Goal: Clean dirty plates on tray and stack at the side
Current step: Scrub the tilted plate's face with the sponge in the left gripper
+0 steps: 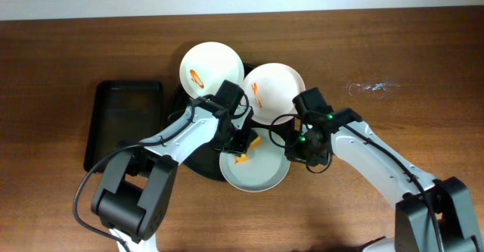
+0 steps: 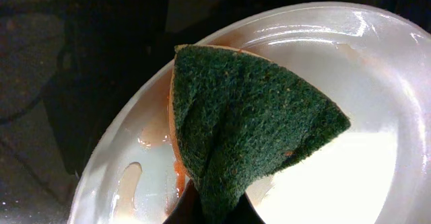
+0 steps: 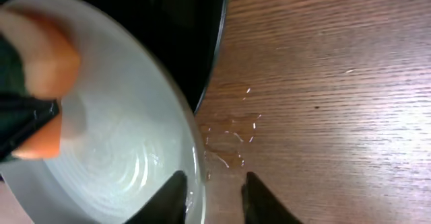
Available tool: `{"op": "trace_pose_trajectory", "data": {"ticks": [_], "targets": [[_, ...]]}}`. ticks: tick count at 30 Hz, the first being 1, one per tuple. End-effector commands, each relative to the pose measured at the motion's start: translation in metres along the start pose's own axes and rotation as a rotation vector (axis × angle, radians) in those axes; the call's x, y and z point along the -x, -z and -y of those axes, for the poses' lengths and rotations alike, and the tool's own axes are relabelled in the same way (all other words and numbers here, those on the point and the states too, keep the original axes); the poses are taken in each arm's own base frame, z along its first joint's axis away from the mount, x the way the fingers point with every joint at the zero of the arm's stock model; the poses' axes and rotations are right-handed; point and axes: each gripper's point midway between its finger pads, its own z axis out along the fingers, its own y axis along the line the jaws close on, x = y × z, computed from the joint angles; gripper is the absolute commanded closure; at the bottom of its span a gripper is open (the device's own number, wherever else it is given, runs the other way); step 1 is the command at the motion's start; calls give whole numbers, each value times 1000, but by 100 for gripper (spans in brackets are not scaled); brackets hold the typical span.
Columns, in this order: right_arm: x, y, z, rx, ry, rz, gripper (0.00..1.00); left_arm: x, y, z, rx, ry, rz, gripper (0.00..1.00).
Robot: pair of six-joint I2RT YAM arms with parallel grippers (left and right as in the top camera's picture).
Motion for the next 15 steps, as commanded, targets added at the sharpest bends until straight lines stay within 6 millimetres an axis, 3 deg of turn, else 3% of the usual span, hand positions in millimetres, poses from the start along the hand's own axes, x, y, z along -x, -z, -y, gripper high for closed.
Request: {"op": "trace_pose_trajectory", "data": {"ticks": [1, 9, 13, 15], "targets": [[-5, -1, -6, 12, 8, -13, 68, -40, -32, -26, 79, 36, -140, 100], [-29, -21, 0, 19, 5, -79, 69, -40, -32, -24, 79, 32, -141, 100], [-30, -24, -18, 52, 44, -52, 96, -40, -32, -24, 79, 32, -142, 100], [-31, -25, -16, 25, 14, -41, 96, -41, -33, -25, 80, 32, -145, 100]]}}
